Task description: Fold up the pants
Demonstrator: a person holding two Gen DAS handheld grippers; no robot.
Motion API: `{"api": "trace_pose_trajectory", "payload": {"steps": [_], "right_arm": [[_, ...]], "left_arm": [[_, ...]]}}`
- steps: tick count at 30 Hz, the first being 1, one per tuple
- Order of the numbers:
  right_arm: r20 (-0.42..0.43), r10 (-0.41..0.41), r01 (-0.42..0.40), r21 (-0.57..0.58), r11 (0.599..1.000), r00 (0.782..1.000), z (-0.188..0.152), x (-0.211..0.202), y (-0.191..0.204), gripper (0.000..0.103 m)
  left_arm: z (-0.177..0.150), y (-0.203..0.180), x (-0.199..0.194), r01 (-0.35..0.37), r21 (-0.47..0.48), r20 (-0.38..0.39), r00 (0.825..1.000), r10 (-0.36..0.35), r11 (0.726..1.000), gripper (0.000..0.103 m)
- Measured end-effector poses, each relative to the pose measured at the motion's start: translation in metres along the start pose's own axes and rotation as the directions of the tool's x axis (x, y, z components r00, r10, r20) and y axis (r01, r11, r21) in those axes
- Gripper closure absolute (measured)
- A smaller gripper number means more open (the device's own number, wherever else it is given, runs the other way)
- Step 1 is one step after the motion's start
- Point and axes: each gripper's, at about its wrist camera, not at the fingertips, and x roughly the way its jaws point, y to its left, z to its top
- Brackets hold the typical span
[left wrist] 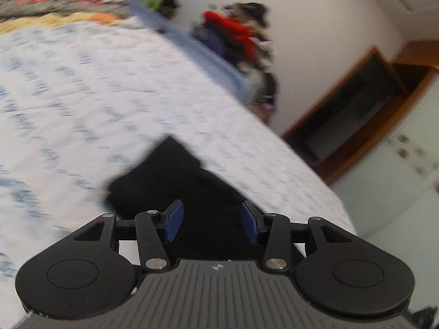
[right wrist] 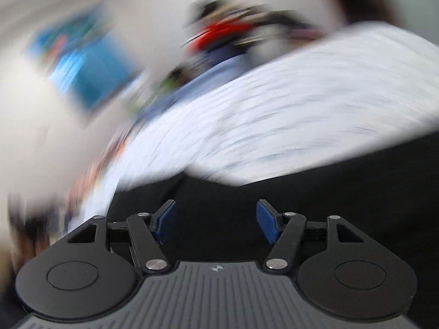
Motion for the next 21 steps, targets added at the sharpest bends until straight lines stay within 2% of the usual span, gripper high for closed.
{"api": "trace_pose_trajectory", "payload": {"steps": [2, 4, 6, 8, 11, 16, 19, 21], "right_arm": [[0.049, -0.106, 0.094, 0.208, 0.974, 0.993, 0.017, -0.023, -0.042, 0.037], [0.069, -0.187, 0.156, 0.317, 0.936, 0.98, 0.026, -0.036, -0.071, 0.037], [0.093, -0.204, 0.155, 0.379, 0.912, 0.975, 0.029, -0.043, -0.092, 0.037], [0.075, -0.215, 0.161, 0.44, 0.883, 0.974, 0.031, -0.04, -0.107, 0.037], [0.084, -0.261, 0.188, 0.49, 0.851, 0.962, 0.031, -0.039, -0.118, 0.04], [0.094, -0.288, 0.206, 0.497, 0.843, 0.953, 0.036, -0.039, -0.128, 0.04], [0.149, -0.274, 0.159, 0.525, 0.836, 0.95, 0.04, -0.039, -0.134, 0.04], [0.159, -0.311, 0.186, 0.527, 0.83, 0.937, 0.041, -0.036, -0.137, 0.06]], "left_arm": [[-0.011, -0.026, 0.015, 0.062, 0.039, -0.013, 0.998, -0.062, 0.997, 0.051], [-0.023, -0.047, 0.029, 0.116, 0.08, -0.04, 0.993, -0.113, 0.99, 0.05], [-0.034, -0.063, 0.046, 0.143, 0.104, -0.073, 0.988, -0.136, 0.984, 0.049], [-0.047, -0.072, 0.062, 0.147, 0.104, -0.115, 0.984, -0.134, 0.984, 0.048], [-0.061, -0.077, 0.081, 0.145, 0.109, -0.171, 0.977, -0.125, 0.983, 0.048], [-0.068, -0.075, 0.087, 0.135, 0.133, -0.195, 0.975, -0.107, 0.982, 0.041], [-0.069, -0.075, 0.088, 0.124, 0.127, -0.202, 0.975, -0.096, 0.984, 0.039], [-0.068, -0.073, 0.083, 0.123, 0.125, -0.205, 0.974, -0.096, 0.984, 0.035]]}}
